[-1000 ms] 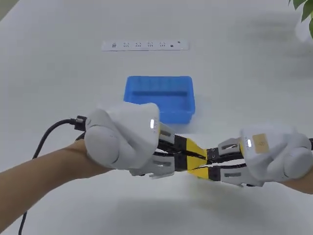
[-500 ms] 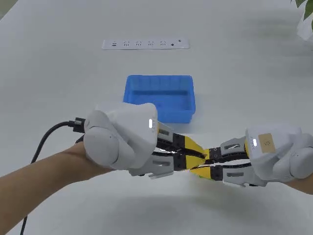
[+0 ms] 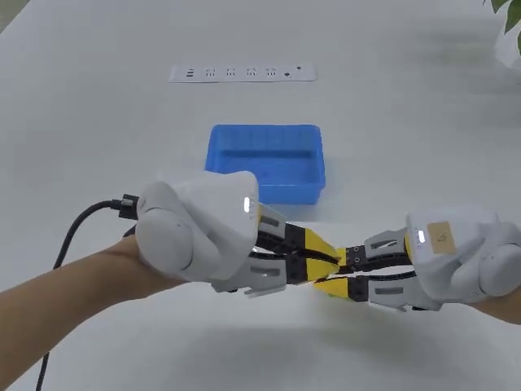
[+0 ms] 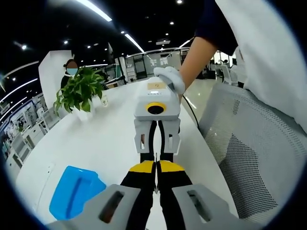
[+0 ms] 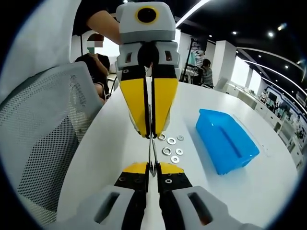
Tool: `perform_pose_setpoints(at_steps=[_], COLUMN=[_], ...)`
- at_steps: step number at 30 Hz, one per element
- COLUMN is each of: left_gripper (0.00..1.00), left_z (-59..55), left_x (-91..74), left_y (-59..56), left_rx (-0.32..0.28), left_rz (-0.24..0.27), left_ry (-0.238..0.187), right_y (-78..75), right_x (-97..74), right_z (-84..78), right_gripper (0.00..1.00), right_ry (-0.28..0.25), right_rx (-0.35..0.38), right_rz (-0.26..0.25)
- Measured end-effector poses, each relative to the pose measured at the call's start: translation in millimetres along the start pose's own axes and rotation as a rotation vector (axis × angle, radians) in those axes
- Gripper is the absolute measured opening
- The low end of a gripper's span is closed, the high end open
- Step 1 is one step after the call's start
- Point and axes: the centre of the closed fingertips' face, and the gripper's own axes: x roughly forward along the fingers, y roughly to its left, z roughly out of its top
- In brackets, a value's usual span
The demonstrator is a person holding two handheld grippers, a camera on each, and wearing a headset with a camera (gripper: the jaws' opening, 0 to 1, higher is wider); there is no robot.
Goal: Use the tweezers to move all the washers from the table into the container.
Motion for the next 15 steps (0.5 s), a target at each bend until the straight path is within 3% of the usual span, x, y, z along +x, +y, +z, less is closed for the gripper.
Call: perform_pose_setpoints(at_steps=[8, 11, 15], left_gripper=[0.05, 0.05, 0.05], left_z=[-1.5, -1.9, -8.4], left_x=[-20.7, -32.9, -48.0], left_y=[2.7, 3.7, 3.7], left_rx=[0.007, -0.005, -0.01], left_rz=[0.032, 0.052, 0.077], left_ry=[-0.01, -0.022, -0.009], right_y=[-5.9, -11.5, -11.2], right_x=[10.0, 12.8, 17.9], right_z=[17.6, 26.8, 37.4], right_gripper=[0.12, 0.21, 0.29], right_ry=[0.0, -0.014, -0.037], right_rx=[0.038, 0.043, 0.041], right_rz=[-0.015, -0.038, -0.031])
